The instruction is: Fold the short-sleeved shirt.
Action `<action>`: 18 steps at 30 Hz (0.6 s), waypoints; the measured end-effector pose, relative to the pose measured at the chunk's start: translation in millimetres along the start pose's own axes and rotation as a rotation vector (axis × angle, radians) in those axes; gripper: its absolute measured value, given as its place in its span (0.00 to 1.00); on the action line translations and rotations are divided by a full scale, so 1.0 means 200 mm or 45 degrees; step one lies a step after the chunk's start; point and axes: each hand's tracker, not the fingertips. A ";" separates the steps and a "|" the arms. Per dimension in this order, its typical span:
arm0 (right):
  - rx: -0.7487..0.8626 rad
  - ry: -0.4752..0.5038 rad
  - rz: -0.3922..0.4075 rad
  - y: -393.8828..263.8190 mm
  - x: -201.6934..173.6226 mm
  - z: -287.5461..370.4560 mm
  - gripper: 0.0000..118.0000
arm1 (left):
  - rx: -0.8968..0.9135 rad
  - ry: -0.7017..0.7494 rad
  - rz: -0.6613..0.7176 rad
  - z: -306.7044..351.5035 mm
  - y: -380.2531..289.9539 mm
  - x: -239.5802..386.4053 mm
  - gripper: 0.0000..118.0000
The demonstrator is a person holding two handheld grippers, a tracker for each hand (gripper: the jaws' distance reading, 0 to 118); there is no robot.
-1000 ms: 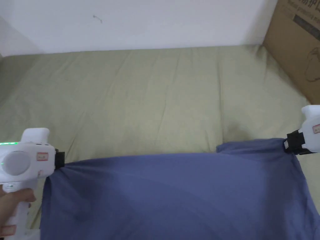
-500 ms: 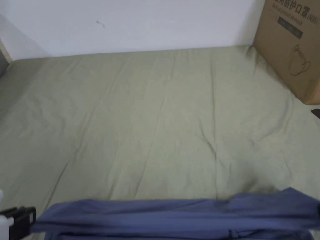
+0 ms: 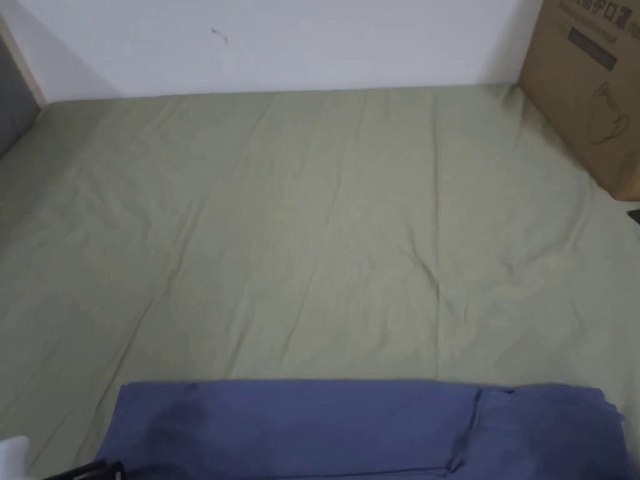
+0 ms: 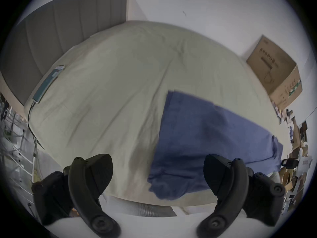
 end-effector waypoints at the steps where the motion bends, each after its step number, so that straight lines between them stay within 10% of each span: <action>1: 0.041 0.024 -0.005 0.02 -0.02 0.04 0.48 | 0.044 -0.014 0.015 0.04 0.01 -0.01 0.92; 5: 0.194 0.114 0.001 0.10 -0.18 0.18 0.47 | 0.082 -0.050 0.076 0.18 -0.01 -0.06 0.91; 7: 0.250 0.168 0.036 0.12 -0.31 0.20 0.30 | 0.107 -0.104 0.110 0.21 -0.03 -0.09 0.83; 9: 0.294 0.221 0.077 0.16 -0.47 0.18 0.00 | 0.123 -0.108 0.157 0.21 -0.06 -0.13 0.38; 11: 0.297 0.308 0.115 0.17 -0.61 0.16 0.00 | 0.100 -0.101 0.228 0.20 -0.11 -0.15 0.06; 18: 0.218 0.497 0.302 0.18 -1.04 0.04 0.00 | 0.143 -0.269 0.454 0.22 -0.19 -0.27 0.01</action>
